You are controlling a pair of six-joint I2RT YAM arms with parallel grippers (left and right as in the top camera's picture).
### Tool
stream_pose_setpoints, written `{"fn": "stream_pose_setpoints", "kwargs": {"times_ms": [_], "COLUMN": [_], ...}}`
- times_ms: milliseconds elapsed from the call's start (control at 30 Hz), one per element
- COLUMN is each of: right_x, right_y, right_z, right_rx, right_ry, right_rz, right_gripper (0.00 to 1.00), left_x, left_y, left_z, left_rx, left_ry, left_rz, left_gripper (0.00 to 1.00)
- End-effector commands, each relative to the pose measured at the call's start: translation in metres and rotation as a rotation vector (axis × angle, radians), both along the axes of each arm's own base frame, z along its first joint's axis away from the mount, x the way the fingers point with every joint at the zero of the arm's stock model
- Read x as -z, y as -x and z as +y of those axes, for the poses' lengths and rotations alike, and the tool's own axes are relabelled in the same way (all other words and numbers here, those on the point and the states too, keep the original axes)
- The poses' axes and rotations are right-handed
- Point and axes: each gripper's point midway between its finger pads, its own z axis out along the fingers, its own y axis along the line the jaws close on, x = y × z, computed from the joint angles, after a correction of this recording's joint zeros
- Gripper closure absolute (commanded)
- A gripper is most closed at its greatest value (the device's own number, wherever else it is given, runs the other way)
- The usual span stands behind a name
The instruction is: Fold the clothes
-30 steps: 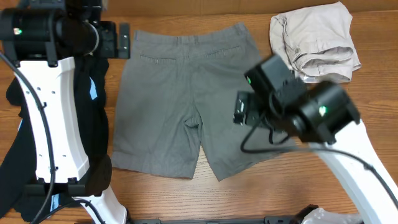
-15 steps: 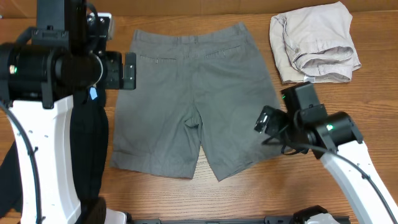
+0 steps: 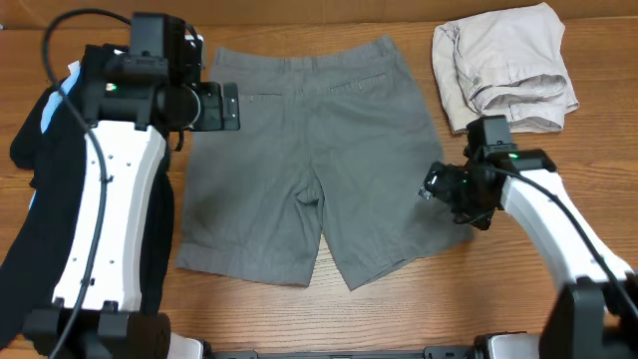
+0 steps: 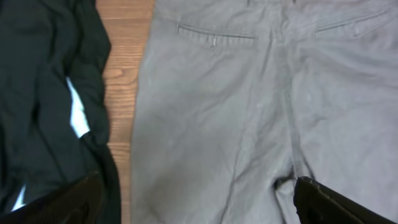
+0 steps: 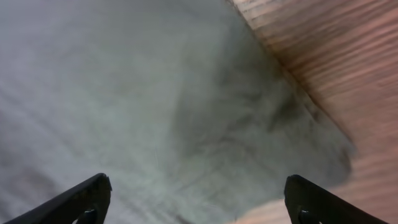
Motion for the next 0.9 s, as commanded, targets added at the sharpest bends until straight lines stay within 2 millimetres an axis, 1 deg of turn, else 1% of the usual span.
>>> {"fn": "stream_pose_setpoints", "kwargs": {"times_ms": [0,100,167,233,300,367,467,533,667,733,867], "right_x": [0.018,0.028,0.037,0.045,0.055,0.065,0.076,0.082,0.094,0.098,0.098], "right_y": [0.006,0.008,0.009,0.009,0.010,0.011,0.016,0.020,0.030,0.033,0.038], "right_z": [0.001,0.001,0.001,0.001,0.000,-0.002,-0.008,-0.015,-0.038,-0.055,-0.092], "right_rx": [-0.009,0.000,0.002,0.004,0.007,0.033,0.071,0.110,0.210,0.275,0.414], "right_ry": [-0.008,-0.010,-0.011,-0.012,-0.013,-0.007,0.001,0.008,0.009,0.006,-0.008], "right_rz": [0.033,0.034,0.020,0.004,-0.015,-0.019,0.005,0.040,0.110,0.134,0.143], "right_gripper": [0.10,0.11,0.14,0.21,0.30,0.37,0.44,0.47,0.48,0.48,0.48], "left_x": [0.016,0.026,0.030,0.032,0.033,0.034,0.036,0.037,0.039,0.041,0.050], "left_y": [-0.004,-0.009,-0.013,-0.017,-0.023,-0.030,-0.037,-0.041,-0.050,-0.056,-0.068], "left_z": [-0.001,-0.002,-0.002,-0.002,-0.003,-0.004,-0.004,-0.005,-0.004,-0.004,-0.005], "left_rx": [-0.007,0.004,0.007,0.007,0.017,0.033,0.032,0.032,0.055,0.079,0.085], "left_ry": [-0.007,-0.013,-0.015,-0.015,-0.019,-0.026,-0.025,-0.024,-0.042,-0.055,-0.059], "left_rz": [0.017,0.023,0.025,0.019,0.006,-0.011,-0.027,-0.035,-0.057,-0.070,-0.085], "left_gripper": [0.00,0.00,0.00,0.00,0.00,0.00,0.00,0.00,0.00,0.00,0.00]}}
